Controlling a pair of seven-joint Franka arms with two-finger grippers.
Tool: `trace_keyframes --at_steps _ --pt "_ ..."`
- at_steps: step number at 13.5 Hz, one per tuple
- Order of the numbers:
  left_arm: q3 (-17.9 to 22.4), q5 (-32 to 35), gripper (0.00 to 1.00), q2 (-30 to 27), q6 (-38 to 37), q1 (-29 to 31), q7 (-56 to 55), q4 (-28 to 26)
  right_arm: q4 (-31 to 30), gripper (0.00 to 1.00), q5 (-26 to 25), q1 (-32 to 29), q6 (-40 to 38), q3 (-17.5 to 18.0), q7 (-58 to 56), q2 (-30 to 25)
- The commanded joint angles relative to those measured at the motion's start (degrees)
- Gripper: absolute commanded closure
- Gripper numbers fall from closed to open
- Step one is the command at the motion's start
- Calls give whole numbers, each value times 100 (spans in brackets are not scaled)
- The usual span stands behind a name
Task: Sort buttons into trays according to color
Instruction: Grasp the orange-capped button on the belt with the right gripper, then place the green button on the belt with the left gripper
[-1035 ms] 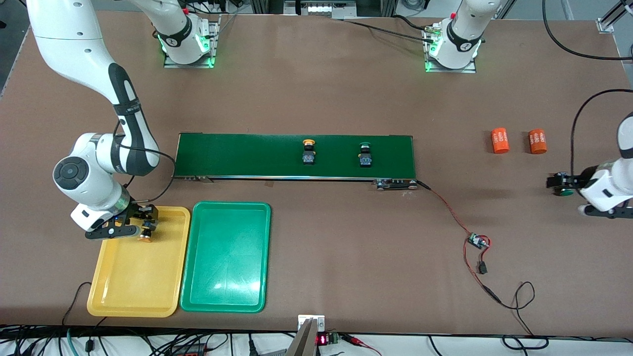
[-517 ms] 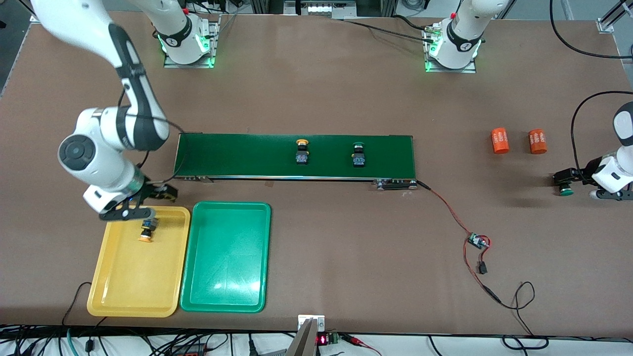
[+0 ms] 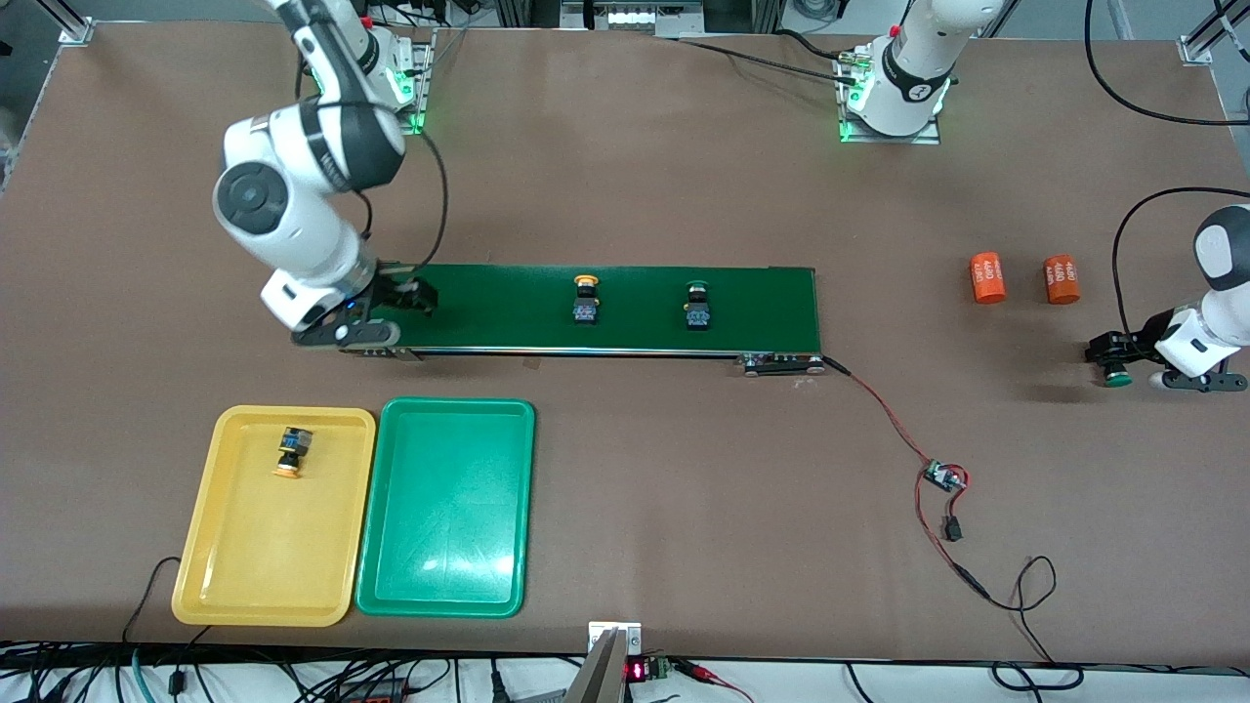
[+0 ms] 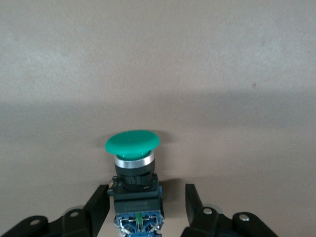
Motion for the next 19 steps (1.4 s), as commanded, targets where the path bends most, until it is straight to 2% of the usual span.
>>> trace_keyframes --at_steps 1,2,5,7,10,13,15,17,19 --pt "20 148 63 28 23 -4 210 -10 -441 0 33 -68 69 391 396 -421" --pt "3 148 72 19 6 -13 237 7 -451 0 33 -68 87 523 659 -413" --pt "-242 139 75 -104 -90 -13 219 33 -538 0 33 -41 437 910 1372 -264" --pt "-741 122 75 -200 -720 22 149 182 -547 0 33 -24 613 1059 1557 -88" --pt "-1525 113 74 -228 -2065 -74 -227 727 -513 0 7 169 842 1148 1611 184" --pt "-1903 69 74 -236 -2823 -425 -614 1035 -504 0 -10 257 1062 1148 1619 387" --pt "-1975 34 74 -210 -3026 -898 -677 1149 -504 0 -10 310 1150 1148 1654 475" --pt "-1983 -10 74 -210 -3044 -1478 -1192 1150 -495 0 -81 389 1150 1139 1874 536" --pt "-2028 -674 74 -210 -3036 -1822 -1668 1159 -442 0 -273 390 1133 1139 1865 607"
